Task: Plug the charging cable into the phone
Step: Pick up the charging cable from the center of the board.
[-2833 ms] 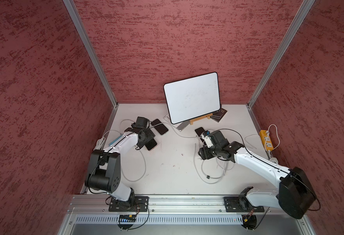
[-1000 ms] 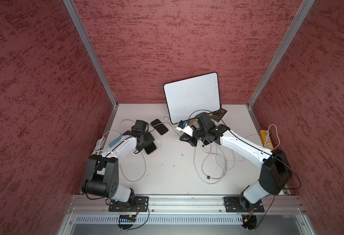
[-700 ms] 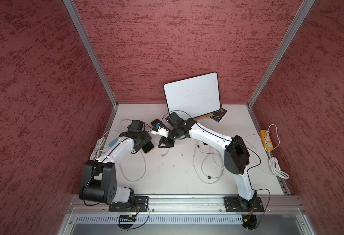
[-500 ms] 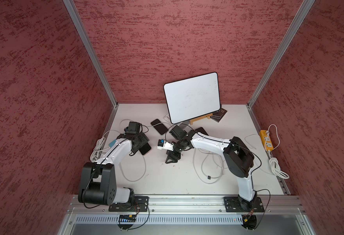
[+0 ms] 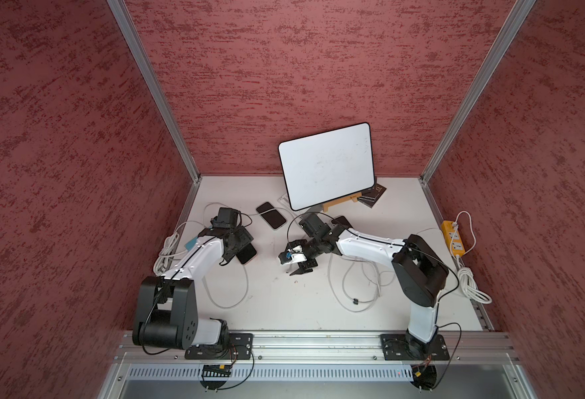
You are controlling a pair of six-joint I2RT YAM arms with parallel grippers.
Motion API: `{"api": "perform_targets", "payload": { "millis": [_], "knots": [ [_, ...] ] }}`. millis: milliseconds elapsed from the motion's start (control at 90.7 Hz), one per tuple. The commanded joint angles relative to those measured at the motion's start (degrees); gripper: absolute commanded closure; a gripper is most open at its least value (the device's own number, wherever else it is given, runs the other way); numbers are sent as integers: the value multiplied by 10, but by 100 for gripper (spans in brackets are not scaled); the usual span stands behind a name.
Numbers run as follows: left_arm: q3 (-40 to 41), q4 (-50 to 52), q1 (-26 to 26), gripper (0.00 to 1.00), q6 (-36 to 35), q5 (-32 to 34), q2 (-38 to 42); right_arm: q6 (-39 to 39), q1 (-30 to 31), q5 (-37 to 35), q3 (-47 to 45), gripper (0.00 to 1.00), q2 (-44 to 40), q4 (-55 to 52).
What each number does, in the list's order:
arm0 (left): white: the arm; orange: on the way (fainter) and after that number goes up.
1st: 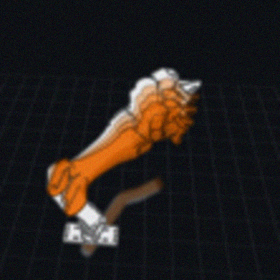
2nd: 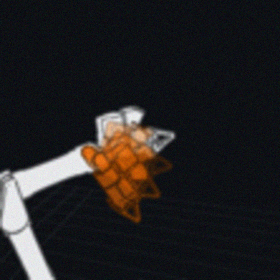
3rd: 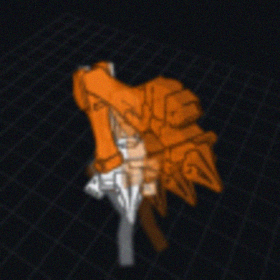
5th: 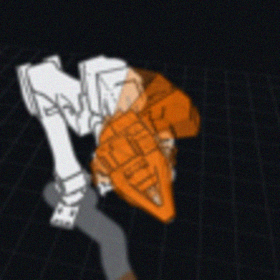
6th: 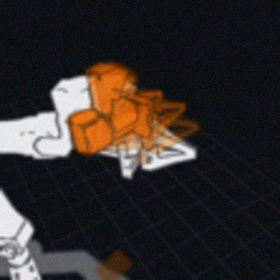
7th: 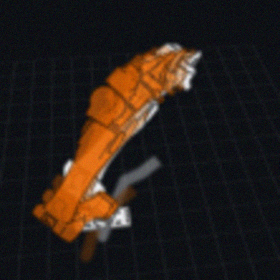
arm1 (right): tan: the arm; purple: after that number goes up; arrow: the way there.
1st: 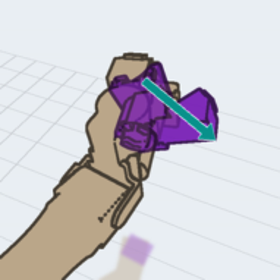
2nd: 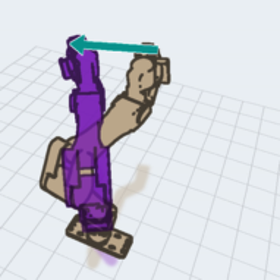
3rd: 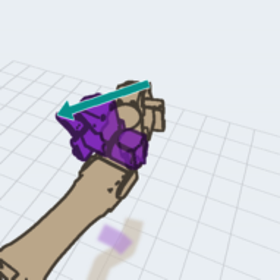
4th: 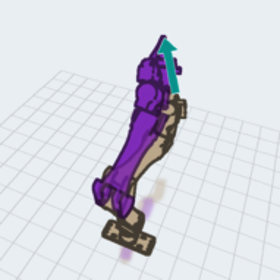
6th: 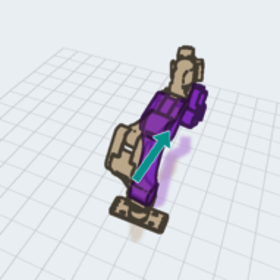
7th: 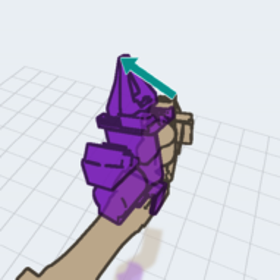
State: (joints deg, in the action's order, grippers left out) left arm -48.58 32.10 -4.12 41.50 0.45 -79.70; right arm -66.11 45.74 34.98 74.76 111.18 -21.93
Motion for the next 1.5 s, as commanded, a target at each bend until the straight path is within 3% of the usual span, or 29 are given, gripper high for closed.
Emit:
{"api": "perform_targets", "payload": {
  "millis": [0,507,992,1300,1488],
  "knots": [
    [0,-21,4,100,-4,1,5,-31,-6,-14,-22,27,14,66],
    [-1,-22,5,100,-4,1,-2,-13,-7,-17,-50,46,47,108],
    [-1,-22,5,100,-4,0,-7,-5,-8,-19,-33,59,54,78],
    [-1,-20,4,100,-2,3,-9,0,-7,-15,-28,61,56,73],
    [-3,-19,5,100,-2,3,-11,2,-8,-11,-27,69,57,70]
  ]
}}
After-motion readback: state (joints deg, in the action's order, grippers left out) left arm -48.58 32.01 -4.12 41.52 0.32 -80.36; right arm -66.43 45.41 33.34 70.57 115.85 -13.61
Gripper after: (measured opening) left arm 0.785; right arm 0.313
